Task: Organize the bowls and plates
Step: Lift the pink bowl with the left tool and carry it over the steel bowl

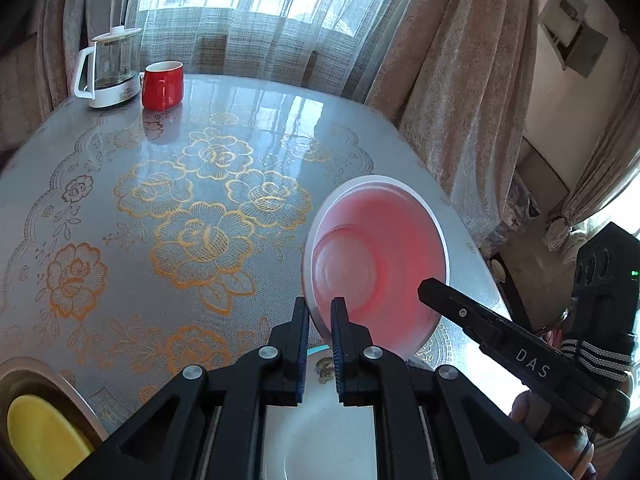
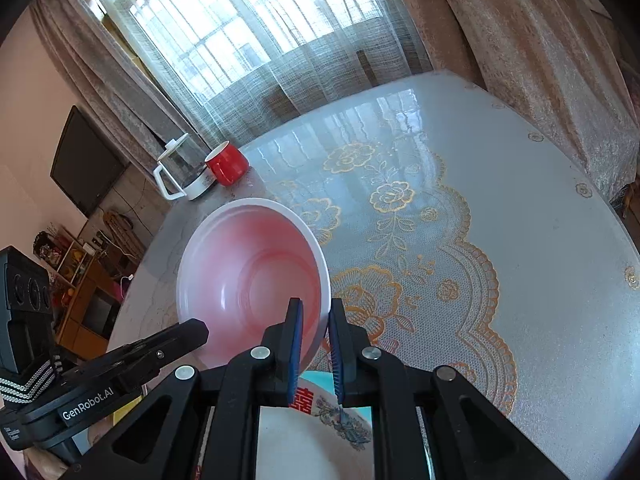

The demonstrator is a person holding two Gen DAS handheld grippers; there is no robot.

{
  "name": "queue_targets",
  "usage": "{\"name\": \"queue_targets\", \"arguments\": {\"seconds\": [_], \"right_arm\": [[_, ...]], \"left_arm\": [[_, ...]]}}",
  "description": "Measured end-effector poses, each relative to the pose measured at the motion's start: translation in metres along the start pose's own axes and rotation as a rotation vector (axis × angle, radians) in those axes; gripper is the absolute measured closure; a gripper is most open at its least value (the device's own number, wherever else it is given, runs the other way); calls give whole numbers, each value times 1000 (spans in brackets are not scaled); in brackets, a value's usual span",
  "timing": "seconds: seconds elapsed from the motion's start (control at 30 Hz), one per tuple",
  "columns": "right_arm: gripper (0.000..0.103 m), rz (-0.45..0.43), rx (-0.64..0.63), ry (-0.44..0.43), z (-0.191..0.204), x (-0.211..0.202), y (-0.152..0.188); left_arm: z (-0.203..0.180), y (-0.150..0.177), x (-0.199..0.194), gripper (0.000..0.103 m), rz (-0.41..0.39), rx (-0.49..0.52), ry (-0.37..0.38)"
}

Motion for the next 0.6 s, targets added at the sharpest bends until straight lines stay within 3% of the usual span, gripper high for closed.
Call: {"name": "queue_targets", "arguments": {"seconds": [0.6], "right_arm": [[90, 32, -110, -88, 80, 0, 30]], "left_arm": [[65, 38, -80, 92, -91, -50, -37]]}}
Point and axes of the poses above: each gripper's, at about its wrist camera, not at the fingertips, and x roughly the way its jaws point, z to its left, y to its underside, the point moved 2 cm from there along x, roughly the way its jaws point, and after that the axes turned 9 degrees about -x, right-handed, at the moved point
